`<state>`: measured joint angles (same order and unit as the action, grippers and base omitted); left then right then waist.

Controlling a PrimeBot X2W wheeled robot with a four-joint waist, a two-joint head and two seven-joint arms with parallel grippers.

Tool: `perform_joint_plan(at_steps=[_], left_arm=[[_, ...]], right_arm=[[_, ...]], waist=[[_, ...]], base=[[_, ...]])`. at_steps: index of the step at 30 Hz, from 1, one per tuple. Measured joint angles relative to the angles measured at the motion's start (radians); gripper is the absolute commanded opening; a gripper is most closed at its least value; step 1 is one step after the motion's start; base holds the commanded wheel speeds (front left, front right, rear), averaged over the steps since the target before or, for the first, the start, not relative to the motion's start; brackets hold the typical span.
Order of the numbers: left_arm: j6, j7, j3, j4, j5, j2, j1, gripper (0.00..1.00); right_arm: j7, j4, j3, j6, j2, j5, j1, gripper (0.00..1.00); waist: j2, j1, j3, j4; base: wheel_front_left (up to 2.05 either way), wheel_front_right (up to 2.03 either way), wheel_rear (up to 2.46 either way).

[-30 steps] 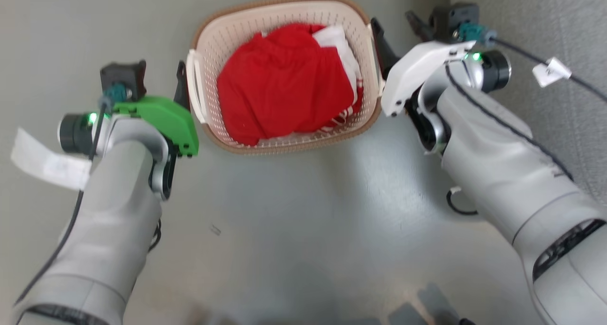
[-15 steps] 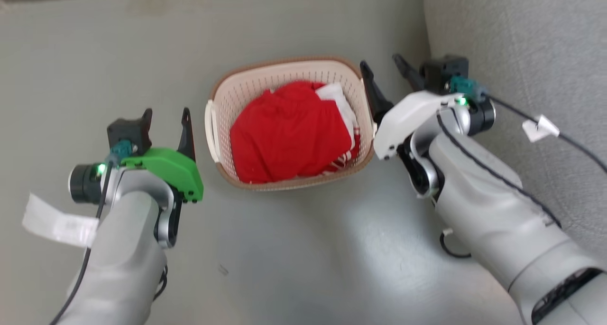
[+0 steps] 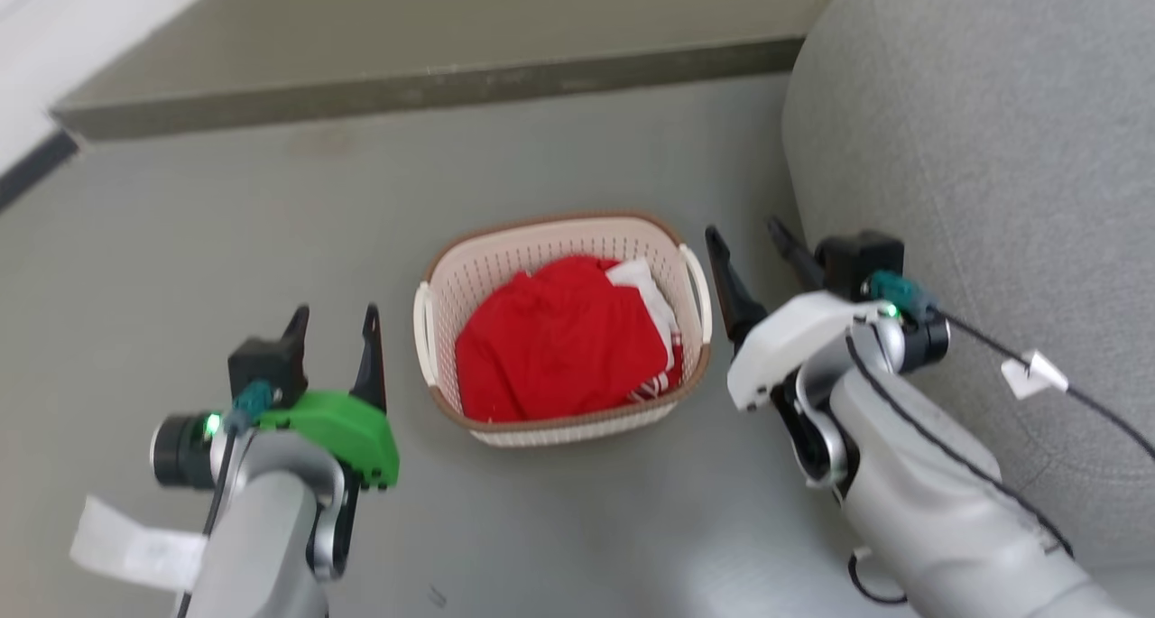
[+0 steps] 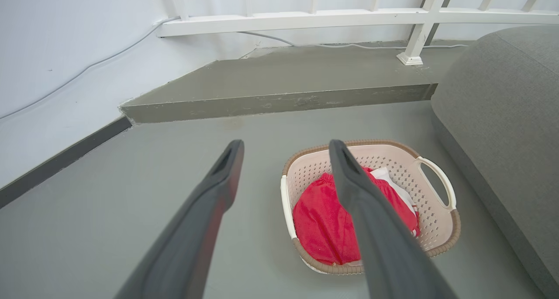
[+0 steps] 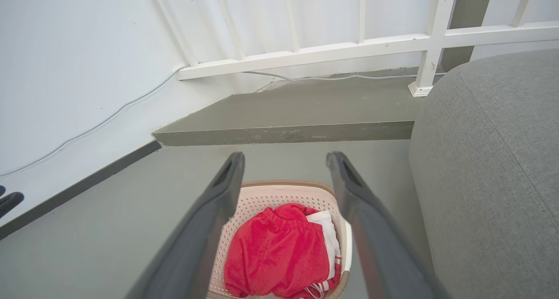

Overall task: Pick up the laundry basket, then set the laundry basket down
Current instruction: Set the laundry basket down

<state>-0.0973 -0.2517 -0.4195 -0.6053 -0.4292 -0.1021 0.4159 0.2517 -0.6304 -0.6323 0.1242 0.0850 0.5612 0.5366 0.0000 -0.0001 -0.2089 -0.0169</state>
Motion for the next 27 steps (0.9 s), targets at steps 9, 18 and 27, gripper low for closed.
perform_joint_plan(at_steps=[9,18,27], left_arm=[[-0.01,0.0,0.051,0.076,0.031,-0.01,-0.155,1.0],[-0.018,0.0,0.093,0.169,0.065,-0.018,-0.245,1.0],[-0.019,0.0,0.132,0.244,0.09,-0.018,-0.314,1.0]], right_arm=[[0.0,0.095,0.044,0.001,-0.006,-0.071,-0.144,1.0],[0.0,0.176,0.114,0.001,-0.007,-0.13,-0.273,1.0],[0.0,0.252,0.178,0.001,-0.011,-0.188,-0.349,1.0]], waist=[[0.0,0.0,0.116,0.004],[0.0,0.0,0.2,0.003],[0.0,0.0,0.224,0.001]], base=[[0.0,0.0,0.0],[0.0,0.0,0.0],[0.0,0.0,0.0]])
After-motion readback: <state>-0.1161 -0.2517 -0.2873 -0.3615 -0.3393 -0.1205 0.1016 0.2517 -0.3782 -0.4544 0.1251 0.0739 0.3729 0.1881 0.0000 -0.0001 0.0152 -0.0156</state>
